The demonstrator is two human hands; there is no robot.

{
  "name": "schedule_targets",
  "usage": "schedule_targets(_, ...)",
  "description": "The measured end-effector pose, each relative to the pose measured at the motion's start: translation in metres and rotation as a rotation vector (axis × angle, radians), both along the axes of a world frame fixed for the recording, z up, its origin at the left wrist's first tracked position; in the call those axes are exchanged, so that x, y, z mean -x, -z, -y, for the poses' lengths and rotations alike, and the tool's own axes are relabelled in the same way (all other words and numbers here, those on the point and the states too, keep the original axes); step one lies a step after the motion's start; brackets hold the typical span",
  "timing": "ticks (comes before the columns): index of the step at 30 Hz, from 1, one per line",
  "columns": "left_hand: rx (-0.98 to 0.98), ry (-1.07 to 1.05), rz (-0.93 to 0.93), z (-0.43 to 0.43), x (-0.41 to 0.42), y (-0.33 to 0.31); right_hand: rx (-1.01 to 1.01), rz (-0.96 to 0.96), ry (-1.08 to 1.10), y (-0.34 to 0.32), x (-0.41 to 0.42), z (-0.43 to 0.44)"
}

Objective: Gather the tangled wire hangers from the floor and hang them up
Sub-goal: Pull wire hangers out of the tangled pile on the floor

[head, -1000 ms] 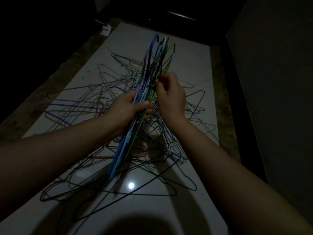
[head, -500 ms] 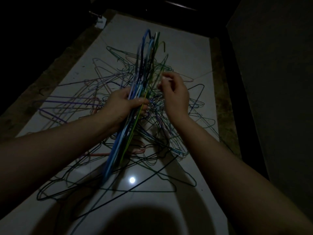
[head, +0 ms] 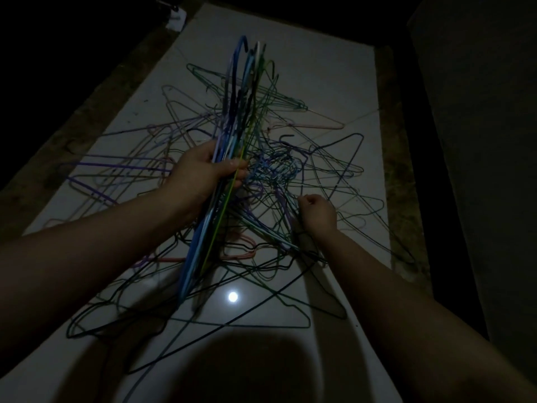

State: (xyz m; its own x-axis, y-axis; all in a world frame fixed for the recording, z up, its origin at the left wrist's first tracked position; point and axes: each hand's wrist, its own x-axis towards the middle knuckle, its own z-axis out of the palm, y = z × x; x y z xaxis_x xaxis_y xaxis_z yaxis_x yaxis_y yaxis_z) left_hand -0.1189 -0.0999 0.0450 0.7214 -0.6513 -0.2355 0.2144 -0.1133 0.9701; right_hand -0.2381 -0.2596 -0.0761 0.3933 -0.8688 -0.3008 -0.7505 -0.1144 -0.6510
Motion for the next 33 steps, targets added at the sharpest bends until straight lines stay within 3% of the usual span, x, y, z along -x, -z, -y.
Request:
schedule_targets(10, -0.032, 0.007, 0.038, -0.007, -0.005, 0.004, -0.097, 0.128, 0.085, 0.011, -0.018, -0.005)
schedule_targets(15, -0.036, -0.033, 0.026, -0.008, -0.01, 0.006, -0.281, 0.563, 0.431, -0.008, -0.031, 0.009)
schedule_targets(18, -0.039, -0.045, 0.029, -0.009, -0.012, 0.005, -0.344, 0.653, 0.484, -0.031, -0.043, 0.026)
schedule_targets(22, -0.024, -0.046, 0.022, -0.011, -0.015, 0.004, -0.553, 1.011, 0.686, -0.06, -0.059, 0.033)
schedule_targets(33, -0.003, -0.078, 0.109, -0.018, -0.029, -0.006, -0.712, 1.327, 0.672, -0.092, -0.05, 0.035)
